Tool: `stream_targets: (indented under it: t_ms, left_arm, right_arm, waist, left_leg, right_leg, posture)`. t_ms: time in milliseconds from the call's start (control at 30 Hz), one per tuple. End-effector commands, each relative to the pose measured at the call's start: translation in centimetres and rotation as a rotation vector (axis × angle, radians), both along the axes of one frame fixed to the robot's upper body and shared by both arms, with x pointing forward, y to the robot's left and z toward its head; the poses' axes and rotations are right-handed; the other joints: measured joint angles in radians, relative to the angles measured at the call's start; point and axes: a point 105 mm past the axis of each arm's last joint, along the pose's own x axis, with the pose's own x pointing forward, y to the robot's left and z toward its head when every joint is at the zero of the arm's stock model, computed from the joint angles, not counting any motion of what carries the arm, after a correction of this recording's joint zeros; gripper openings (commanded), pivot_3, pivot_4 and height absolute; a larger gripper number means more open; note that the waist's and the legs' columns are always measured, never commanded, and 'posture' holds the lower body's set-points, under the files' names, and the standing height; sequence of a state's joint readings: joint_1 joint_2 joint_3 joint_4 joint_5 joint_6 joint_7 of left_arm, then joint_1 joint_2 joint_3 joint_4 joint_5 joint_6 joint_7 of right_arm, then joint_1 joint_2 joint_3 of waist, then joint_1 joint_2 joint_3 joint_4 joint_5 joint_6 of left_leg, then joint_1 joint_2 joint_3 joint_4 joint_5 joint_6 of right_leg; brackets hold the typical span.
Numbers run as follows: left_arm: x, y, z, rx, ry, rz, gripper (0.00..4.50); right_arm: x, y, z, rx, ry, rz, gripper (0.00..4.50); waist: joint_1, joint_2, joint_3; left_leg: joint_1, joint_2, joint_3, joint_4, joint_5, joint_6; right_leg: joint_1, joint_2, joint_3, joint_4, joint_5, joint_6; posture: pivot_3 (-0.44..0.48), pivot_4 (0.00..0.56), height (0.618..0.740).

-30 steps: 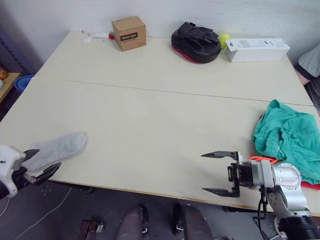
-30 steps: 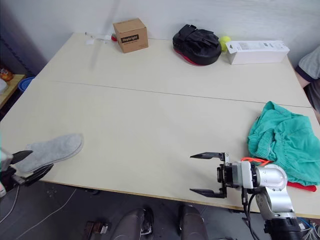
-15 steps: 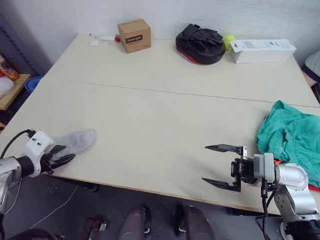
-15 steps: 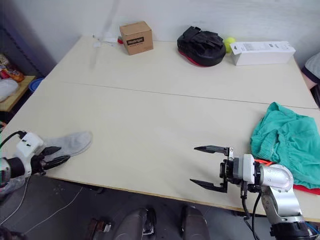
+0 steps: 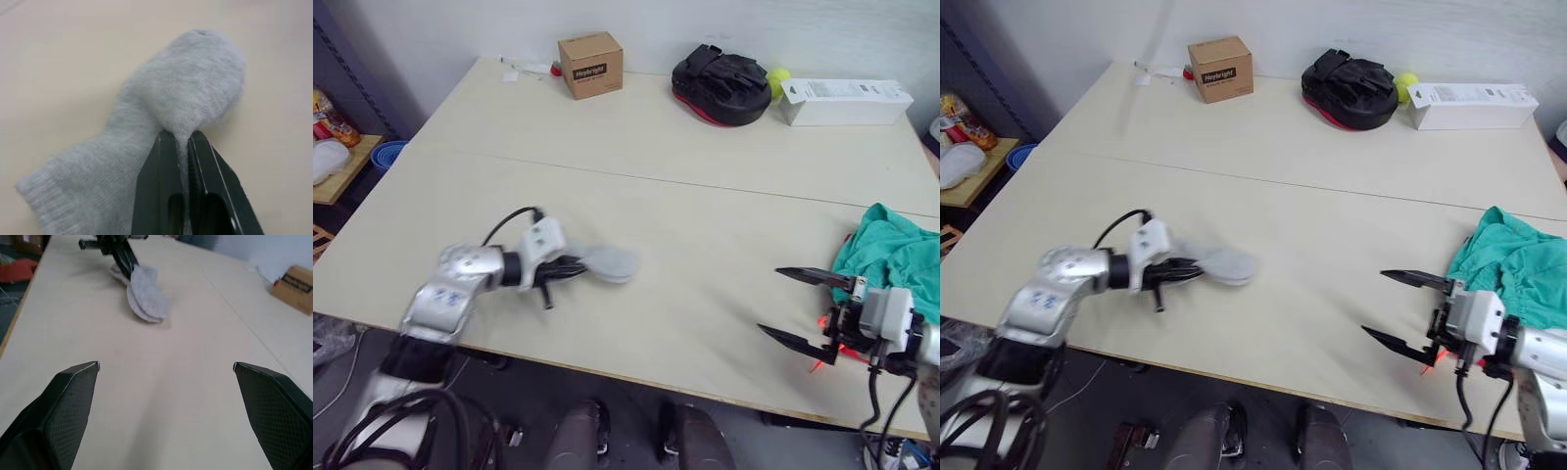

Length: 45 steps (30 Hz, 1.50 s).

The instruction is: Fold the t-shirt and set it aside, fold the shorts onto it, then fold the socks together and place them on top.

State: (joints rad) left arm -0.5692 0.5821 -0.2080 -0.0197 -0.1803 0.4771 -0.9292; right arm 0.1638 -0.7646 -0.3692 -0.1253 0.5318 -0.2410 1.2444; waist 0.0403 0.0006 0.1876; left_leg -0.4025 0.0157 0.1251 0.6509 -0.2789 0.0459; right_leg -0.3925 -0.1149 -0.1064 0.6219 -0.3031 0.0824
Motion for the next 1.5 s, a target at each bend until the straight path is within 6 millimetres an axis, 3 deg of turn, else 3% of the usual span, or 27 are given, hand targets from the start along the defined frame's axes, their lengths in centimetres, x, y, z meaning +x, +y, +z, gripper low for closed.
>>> stream_targets:
  t_ms: [33,200,367,500,667,833,967,1033,1133,1267,1367,1500]
  left_arm:
    - [0.3,-4.0,0.0,-0.003,-0.009,-0.043,0.02]
    - [0.4,-8.3,-1.7,0.001,0.004,-0.054,0.02]
    - [-0.6,-10.5,-2.6,-0.042,0.048,-0.070,0.02]
    - [-2.0,-11.1,-1.7,-0.123,0.073,-0.120,1.12]
    - [-3.0,-9.7,0.9,-0.199,0.050,-0.234,2.70]
    - [-3.2,-6.7,3.0,-0.264,0.037,-0.293,2.70]
    - [-1.5,-4.1,3.6,-0.293,-0.005,-0.232,2.70]
    - [-0.8,-3.4,3.1,-0.285,-0.028,-0.210,2.70]
    - [-0.5,-3.7,2.1,-0.285,-0.047,-0.209,2.76]
    - [-0.6,-5.3,0.5,-0.290,-0.064,-0.223,2.76]
    - [-0.3,-6.4,0.3,-0.311,-0.089,-0.200,2.16]
    - [-0.1,-6.7,-0.6,-0.305,-0.071,-0.153,0.86]
  right_arm:
    - [-0.3,-0.9,0.9,-0.028,-0.038,-0.049,4.50]
    - [-1.6,-0.5,0.7,-0.008,-0.021,-0.082,4.50]
    - [-2.3,0.7,0.7,0.018,-0.006,-0.103,4.50]
    - [-2.1,1.5,0.9,0.058,0.015,-0.120,4.50]
    - [-1.3,1.7,2.1,0.140,0.071,-0.145,4.50]
    - [-0.1,2.4,3.1,0.258,0.180,-0.196,4.50]
    - [0.6,5.2,3.4,0.343,0.256,-0.141,4.50]
    - [0.7,7.3,2.4,0.307,0.289,-0.084,4.50]
    - [2.2,9.3,0.5,0.266,0.264,-0.084,3.84]
    - [4.3,10.8,-1.1,0.284,0.229,-0.140,2.51]
    - [5.0,11.5,-2.0,0.259,0.194,-0.164,1.40]
    - [5.8,11.4,-3.7,0.220,0.197,-0.209,0.01]
  waist:
    - [-0.008,-0.001,0.000]
    - [-0.021,-0.003,0.002]
    - [-0.017,-0.005,0.003]
    - [-0.017,-0.005,0.003]
    - [-0.017,-0.005,0.003]
    - [-0.018,-0.004,0.002]
    - [-0.018,-0.005,0.002]
    - [-0.017,-0.005,0.002]
    - [-0.017,-0.005,0.003]
    - [-0.014,-0.005,0.002]
    - [-0.016,-0.005,0.003]
    - [-0.023,-0.005,0.003]
  left_leg:
    - [0.000,0.000,0.000,0.001,0.000,0.000]
    - [0.002,0.001,0.001,0.002,0.001,0.001]
    - [0.002,0.002,-0.001,0.002,0.001,0.000]
    - [0.001,0.002,-0.001,0.002,0.001,0.000]
    - [0.001,0.002,-0.002,0.003,0.001,0.000]
    - [0.001,0.002,-0.003,0.002,0.002,-0.001]
    - [0.001,0.002,-0.003,0.003,0.001,-0.001]
    - [0.001,0.002,-0.004,0.002,0.001,-0.001]
    - [0.000,0.001,-0.004,0.002,0.001,0.000]
    - [-0.003,0.000,-0.003,0.004,0.001,0.001]
    - [-0.004,0.000,-0.003,0.008,0.000,0.002]
    - [-0.004,0.000,-0.002,0.009,0.000,0.003]
  right_leg:
    - [0.000,0.000,0.000,0.000,0.000,0.000]
    - [0.000,0.000,0.002,-0.001,0.000,0.001]
    - [0.000,0.000,0.002,0.000,0.000,0.001]
    - [0.000,-0.001,0.002,-0.001,0.000,0.001]
    - [0.000,-0.001,0.001,0.000,0.000,0.000]
    - [0.000,-0.001,0.000,0.000,-0.001,-0.001]
    - [0.000,-0.002,0.000,0.000,-0.001,-0.001]
    - [0.000,-0.001,0.000,0.000,-0.001,-0.001]
    - [-0.001,-0.001,-0.001,-0.001,-0.001,-0.001]
    - [-0.001,-0.002,-0.001,0.000,0.000,-0.001]
    - [-0.001,-0.001,-0.001,0.000,0.000,0.000]
    - [-0.001,-0.001,-0.001,0.000,0.000,0.001]
  posture:
    - [0.000,0.150,0.740]
    - [0.000,0.150,0.740]
    - [0.000,0.150,0.740]
    - [0.000,0.150,0.740]
    - [0.000,0.150,0.740]
    - [0.000,0.150,0.740]
    - [0.000,0.150,0.740]
    - [0.000,0.150,0.740]
    - [0.000,0.150,0.740]
    - [0.000,0.150,0.740]
    - [0.000,0.150,0.740]
    - [0.000,0.150,0.740]
